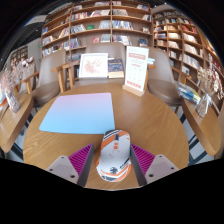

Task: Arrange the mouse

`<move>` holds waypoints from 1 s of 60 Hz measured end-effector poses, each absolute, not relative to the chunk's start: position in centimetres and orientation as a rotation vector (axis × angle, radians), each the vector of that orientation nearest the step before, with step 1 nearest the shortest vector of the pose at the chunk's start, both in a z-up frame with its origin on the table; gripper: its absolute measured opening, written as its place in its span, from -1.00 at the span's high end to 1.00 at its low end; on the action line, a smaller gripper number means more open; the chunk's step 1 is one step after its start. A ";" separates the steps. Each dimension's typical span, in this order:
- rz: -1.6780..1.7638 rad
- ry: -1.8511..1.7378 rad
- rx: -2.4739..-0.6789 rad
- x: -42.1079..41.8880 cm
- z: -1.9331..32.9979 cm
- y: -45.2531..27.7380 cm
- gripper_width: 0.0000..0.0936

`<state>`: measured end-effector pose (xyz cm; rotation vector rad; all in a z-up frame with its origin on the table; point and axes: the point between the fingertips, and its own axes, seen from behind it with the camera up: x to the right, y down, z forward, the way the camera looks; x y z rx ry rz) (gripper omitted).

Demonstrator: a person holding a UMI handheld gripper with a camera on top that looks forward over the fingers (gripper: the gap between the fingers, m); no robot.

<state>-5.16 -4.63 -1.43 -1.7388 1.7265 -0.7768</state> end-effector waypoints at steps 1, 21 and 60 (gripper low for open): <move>-0.780 1.728 -1.736 -5.1 -1.4 -4.7 -0.45; -0.786 1.653 -1.702 -5.7 4.7 -4.2 0.08; -0.628 1.611 -1.780 11.6 -0.5 7.7 0.05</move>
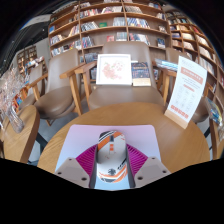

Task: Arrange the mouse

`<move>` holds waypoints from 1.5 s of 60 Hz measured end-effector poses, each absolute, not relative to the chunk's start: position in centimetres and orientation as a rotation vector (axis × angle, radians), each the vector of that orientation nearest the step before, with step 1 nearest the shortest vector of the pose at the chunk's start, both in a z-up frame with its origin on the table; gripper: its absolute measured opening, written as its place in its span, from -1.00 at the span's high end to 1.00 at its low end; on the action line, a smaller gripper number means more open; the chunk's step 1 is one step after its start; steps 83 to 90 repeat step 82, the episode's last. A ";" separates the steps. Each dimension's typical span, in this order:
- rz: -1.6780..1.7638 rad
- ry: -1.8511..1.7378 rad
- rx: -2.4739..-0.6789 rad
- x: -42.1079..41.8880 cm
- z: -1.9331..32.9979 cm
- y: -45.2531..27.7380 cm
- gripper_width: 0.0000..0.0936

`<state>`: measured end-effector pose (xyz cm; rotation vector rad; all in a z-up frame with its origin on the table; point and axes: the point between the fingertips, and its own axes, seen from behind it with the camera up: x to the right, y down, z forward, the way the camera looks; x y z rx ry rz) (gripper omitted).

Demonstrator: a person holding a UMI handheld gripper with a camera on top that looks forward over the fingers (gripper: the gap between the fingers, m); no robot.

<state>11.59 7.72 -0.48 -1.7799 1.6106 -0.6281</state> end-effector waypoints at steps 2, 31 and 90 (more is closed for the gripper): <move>-0.623 1.625 -1.785 11.5 -1.2 7.8 0.01; -0.832 1.567 -1.667 -1.0 10.2 3.4 -0.82; -0.947 1.462 -1.646 -28.6 13.6 -1.2 -0.83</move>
